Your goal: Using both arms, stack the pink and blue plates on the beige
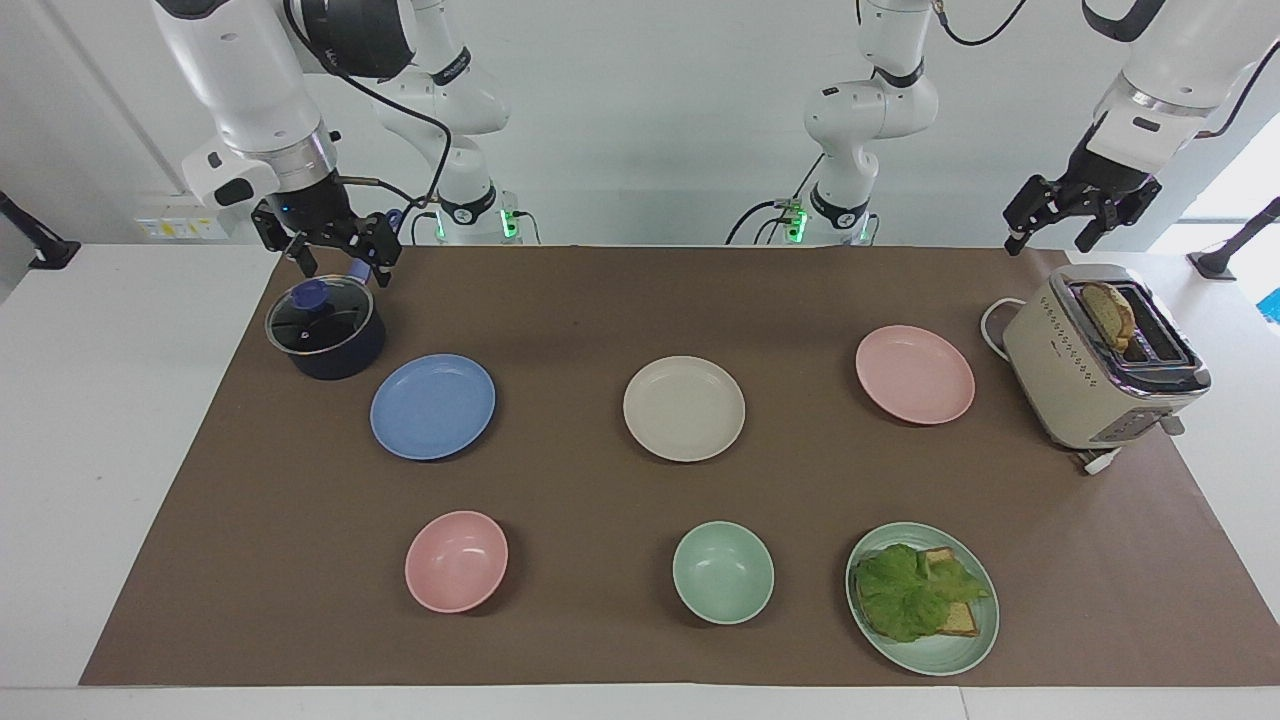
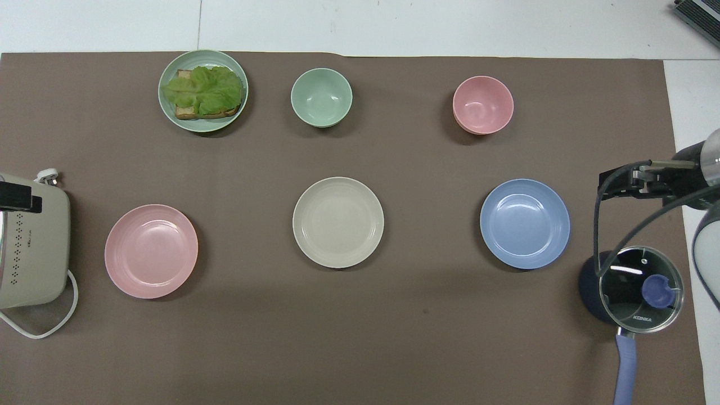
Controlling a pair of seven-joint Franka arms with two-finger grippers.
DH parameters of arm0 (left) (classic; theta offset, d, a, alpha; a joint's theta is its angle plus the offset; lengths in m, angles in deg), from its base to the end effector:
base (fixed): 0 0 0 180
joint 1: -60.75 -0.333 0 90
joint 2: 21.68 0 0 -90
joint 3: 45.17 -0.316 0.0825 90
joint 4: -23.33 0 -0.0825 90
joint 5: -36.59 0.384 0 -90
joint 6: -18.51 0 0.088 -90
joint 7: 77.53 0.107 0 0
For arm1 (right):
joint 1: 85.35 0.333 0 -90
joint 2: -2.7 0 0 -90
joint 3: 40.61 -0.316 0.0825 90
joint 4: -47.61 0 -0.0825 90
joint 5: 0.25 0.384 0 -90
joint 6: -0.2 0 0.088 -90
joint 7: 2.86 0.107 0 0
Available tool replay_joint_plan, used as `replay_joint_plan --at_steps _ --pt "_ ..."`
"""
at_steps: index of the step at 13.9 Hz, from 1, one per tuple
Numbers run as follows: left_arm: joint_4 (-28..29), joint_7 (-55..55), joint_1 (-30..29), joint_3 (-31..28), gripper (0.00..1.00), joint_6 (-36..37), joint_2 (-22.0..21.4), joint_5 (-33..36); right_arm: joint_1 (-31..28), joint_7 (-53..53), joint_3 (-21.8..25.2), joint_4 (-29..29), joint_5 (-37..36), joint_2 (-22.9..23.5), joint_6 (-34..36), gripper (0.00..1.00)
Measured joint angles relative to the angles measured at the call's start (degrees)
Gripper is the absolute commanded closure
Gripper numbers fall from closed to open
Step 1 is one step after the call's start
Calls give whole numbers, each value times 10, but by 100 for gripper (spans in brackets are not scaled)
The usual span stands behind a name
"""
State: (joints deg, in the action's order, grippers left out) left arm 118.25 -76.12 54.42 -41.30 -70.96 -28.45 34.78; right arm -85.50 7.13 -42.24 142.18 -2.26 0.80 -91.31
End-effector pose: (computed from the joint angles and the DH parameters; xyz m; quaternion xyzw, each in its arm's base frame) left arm 0.5161 0.0165 0.6463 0.9998 0.0090 0.0118 0.0114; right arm 0.5451 0.0107 0.6074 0.9971 -0.0736 -0.0083 0.0189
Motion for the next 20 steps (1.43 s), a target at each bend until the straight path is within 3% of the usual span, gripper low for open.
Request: replay_joint_plan --at_steps 20 --pt "0 -3 0 2 0 22 -1 0 -2 0 6 -3 8 0 0 0"
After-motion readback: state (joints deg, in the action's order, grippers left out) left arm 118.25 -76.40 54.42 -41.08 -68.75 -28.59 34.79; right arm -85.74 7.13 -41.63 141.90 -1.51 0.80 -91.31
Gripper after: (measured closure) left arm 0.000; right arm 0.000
